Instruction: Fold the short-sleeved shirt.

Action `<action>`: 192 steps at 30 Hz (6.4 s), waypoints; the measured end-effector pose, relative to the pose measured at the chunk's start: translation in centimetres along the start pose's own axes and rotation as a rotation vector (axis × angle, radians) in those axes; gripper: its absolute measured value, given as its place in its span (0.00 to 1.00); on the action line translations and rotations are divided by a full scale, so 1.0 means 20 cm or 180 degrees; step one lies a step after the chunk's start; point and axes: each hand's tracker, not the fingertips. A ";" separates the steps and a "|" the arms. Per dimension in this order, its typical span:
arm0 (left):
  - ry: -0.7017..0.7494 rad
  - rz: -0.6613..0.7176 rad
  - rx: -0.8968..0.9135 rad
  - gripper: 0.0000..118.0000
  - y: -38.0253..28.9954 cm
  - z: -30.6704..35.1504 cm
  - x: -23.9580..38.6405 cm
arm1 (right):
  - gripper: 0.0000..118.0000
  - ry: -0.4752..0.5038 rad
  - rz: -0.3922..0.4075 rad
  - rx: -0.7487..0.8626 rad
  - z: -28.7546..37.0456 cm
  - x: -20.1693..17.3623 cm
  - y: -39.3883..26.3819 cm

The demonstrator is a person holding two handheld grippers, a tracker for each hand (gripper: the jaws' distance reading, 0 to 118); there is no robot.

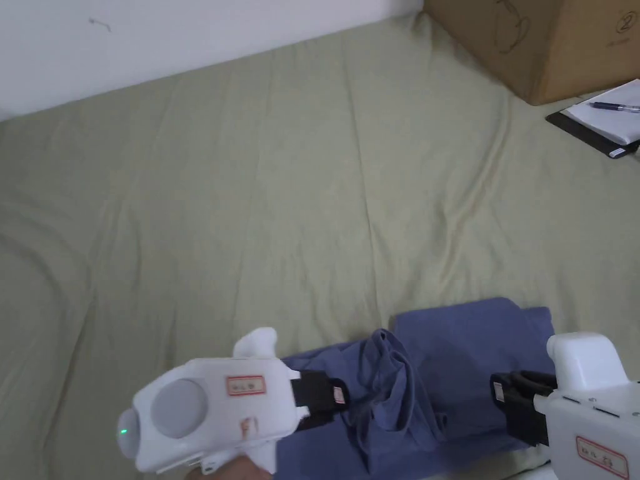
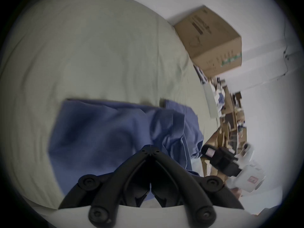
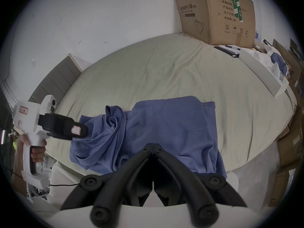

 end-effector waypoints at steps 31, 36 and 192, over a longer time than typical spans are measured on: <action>-0.0538 0.0088 0.0384 0.06 0.05 0.51 -0.61 | 0.00 0.0129 0.0178 -0.0010 0.01 -0.16 0.06; -0.0987 0.0292 -0.0083 0.80 -0.07 0.31 -0.80 | 0.00 0.0149 0.0298 -0.0114 -0.03 -0.24 0.06; -0.0739 0.0824 -0.0162 0.25 0.16 0.24 -0.78 | 0.00 0.0214 0.0733 0.0853 -0.24 -0.66 0.15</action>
